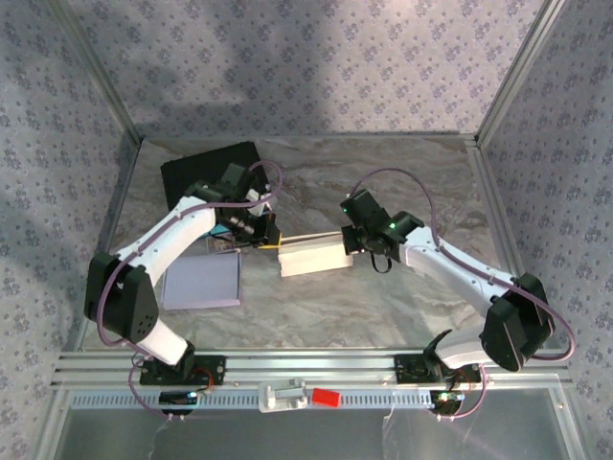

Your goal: Fold the paper box

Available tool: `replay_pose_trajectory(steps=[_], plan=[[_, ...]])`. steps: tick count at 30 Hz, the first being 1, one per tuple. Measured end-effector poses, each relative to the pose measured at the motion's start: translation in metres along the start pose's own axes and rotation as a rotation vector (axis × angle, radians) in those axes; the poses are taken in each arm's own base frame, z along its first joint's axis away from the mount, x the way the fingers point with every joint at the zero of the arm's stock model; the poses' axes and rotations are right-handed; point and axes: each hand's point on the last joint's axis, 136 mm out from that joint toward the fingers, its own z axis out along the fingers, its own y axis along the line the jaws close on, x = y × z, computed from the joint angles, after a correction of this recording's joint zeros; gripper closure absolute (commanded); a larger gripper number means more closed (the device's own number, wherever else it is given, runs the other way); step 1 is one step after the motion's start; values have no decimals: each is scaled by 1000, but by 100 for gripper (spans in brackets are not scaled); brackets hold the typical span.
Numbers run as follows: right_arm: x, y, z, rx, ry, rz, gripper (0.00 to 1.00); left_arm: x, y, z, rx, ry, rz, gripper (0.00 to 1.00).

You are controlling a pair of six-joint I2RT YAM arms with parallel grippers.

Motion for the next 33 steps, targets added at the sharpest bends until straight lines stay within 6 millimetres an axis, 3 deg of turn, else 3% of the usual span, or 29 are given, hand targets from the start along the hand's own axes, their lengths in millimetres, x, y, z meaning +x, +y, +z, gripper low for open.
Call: replay_pose_trajectory(steps=[21,33], plan=[[3,1,-1,-12,-47,-4,100,14,-2,3,-47,-30,146,100],[1,2,0,-12,-46,-14,100,13,1,7,-92,-89,222,100]])
